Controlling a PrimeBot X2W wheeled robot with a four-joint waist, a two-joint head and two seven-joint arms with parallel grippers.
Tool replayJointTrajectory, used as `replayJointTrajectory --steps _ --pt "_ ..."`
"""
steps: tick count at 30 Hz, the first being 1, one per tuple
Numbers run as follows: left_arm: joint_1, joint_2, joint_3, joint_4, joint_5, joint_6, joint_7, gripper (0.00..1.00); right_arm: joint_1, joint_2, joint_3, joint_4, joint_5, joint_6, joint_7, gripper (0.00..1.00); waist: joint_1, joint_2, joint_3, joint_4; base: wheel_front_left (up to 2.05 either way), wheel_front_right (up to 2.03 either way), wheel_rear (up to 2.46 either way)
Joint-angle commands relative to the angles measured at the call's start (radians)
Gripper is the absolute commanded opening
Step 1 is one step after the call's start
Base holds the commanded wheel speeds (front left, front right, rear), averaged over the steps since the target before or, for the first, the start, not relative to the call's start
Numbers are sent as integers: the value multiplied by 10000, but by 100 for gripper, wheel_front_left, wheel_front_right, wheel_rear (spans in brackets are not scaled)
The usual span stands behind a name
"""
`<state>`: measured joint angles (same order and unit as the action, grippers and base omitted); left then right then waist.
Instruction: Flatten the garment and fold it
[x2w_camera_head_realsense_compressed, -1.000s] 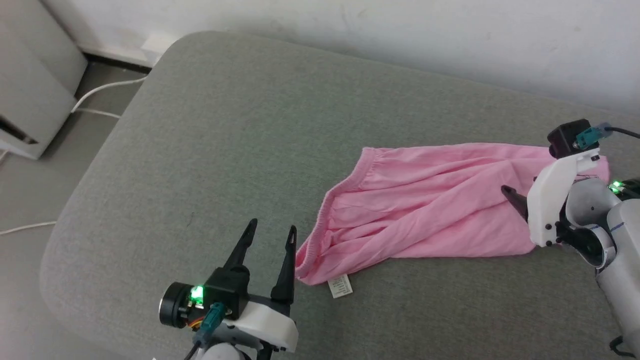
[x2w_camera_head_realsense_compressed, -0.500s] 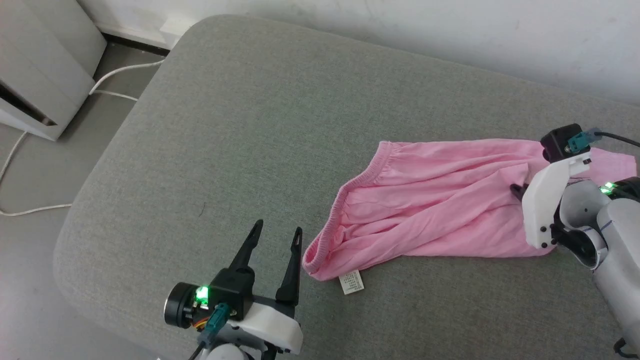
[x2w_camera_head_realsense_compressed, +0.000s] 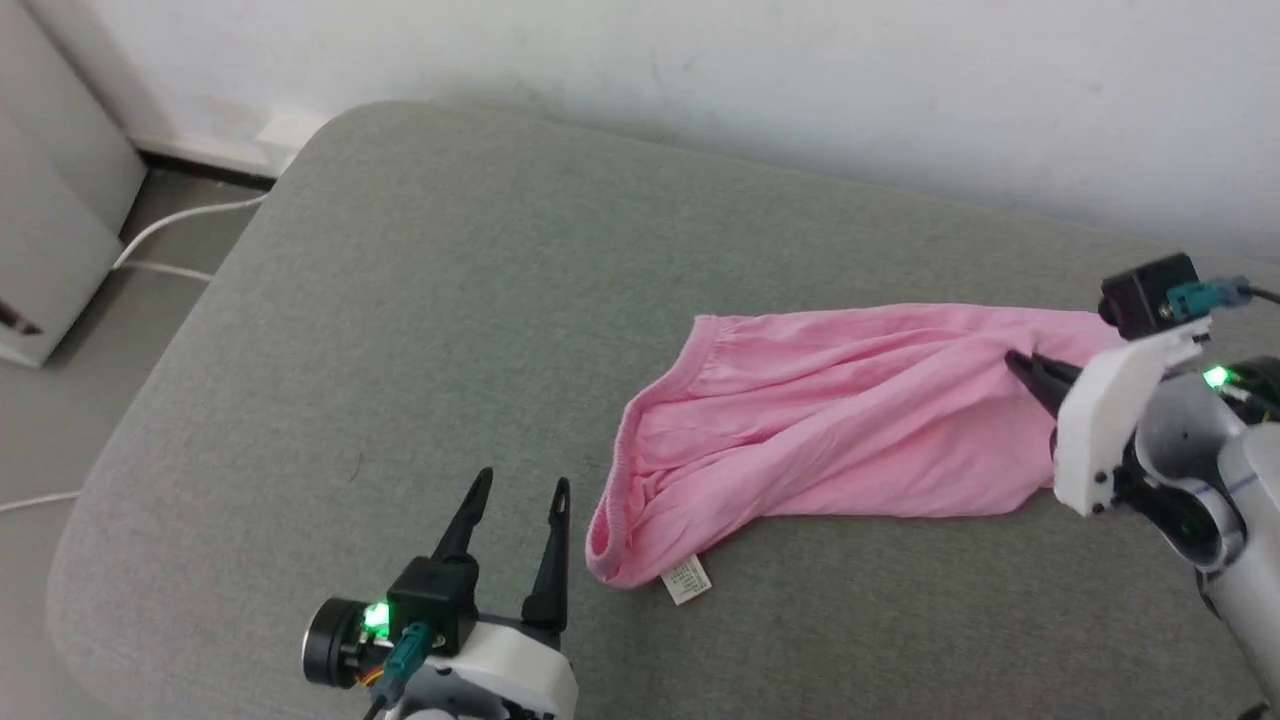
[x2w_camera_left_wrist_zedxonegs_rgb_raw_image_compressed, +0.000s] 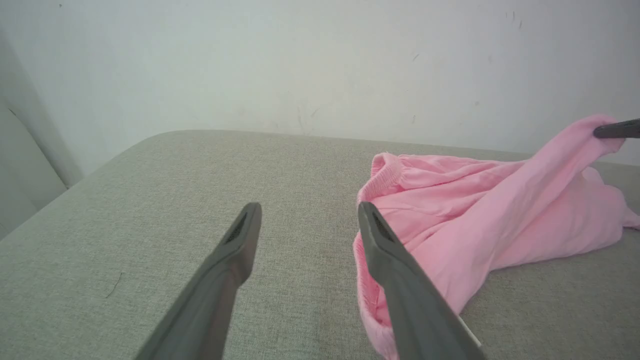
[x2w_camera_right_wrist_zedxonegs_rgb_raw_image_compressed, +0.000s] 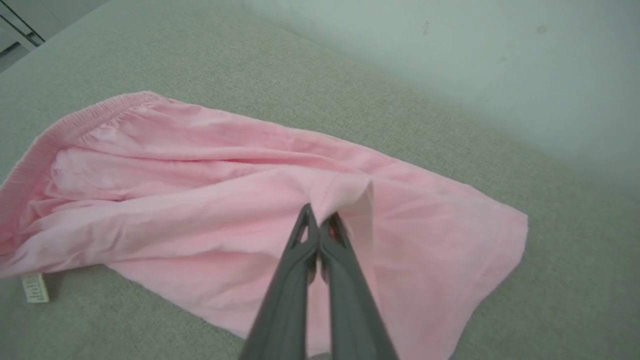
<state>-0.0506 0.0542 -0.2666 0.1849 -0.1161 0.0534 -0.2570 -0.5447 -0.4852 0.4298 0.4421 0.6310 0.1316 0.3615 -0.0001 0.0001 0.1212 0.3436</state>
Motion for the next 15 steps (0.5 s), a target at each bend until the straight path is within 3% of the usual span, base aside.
replayJointTrajectory --steps 1,6,11,15 --pt "171 -38 124 5 -45 -60 -47 100 576 -176 -336 -477 144 -9 165 0 1 -1 -580 -686 0 0 0" --pt "386 -18 402 -25 32 -130 -47 100 2567 -315 -1821 -2146 183 -9 1230 0 1 -1 -967 -1353 0 0 0" --pt "538 -11 546 27 75 -216 -47 100 4562 64 -3186 -3487 -203 -9 2619 0 1 -1 -1152 -1821 0 0 0" --pt "562 -16 541 109 101 -329 -47 100 6311 750 -4471 -4550 -1099 -9 4145 0 1 -1 -1234 -2093 0 0 0"
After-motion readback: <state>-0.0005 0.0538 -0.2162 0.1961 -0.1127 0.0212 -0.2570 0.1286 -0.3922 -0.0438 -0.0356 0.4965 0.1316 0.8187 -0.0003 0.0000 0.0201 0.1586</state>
